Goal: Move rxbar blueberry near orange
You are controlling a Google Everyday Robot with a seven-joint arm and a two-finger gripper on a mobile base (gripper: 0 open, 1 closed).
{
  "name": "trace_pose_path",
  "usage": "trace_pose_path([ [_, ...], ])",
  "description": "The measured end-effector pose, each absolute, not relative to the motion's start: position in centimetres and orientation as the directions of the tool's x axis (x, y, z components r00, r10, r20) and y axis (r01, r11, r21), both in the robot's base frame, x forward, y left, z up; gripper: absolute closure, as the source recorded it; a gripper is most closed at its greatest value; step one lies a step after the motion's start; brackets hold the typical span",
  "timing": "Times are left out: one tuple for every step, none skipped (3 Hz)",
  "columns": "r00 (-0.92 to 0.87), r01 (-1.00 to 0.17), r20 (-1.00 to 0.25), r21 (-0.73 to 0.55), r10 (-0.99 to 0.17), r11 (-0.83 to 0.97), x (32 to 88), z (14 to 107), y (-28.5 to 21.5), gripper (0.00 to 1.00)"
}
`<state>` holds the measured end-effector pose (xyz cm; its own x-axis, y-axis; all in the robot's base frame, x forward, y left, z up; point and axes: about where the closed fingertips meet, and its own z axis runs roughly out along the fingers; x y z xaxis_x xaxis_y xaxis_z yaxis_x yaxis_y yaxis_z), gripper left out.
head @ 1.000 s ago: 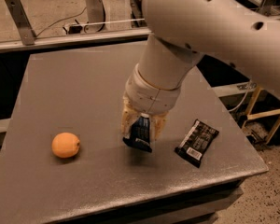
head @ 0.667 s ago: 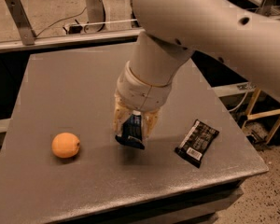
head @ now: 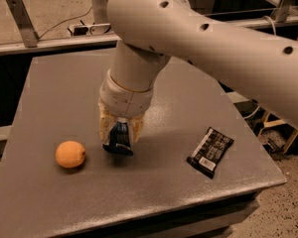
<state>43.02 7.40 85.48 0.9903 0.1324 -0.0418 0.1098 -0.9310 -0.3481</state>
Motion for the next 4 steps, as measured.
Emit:
trace_pose_path([
  [0.991, 0.108, -0.037, -0.348, 0.129, -0.931, 42.9, 85.7, 7.3, 0.57],
  [0.991, 0.110, -0.034, -0.348, 0.129, -0.931, 42.8, 85.8, 7.3, 0.33],
  [0.992, 0.106, -0.033, -0.354, 0.126, -0.929, 42.8, 85.9, 7.2, 0.03],
  [0.994, 0.072, -0.045, -0.401, 0.098, -0.913, 43.1, 86.8, 6.1, 0.00],
])
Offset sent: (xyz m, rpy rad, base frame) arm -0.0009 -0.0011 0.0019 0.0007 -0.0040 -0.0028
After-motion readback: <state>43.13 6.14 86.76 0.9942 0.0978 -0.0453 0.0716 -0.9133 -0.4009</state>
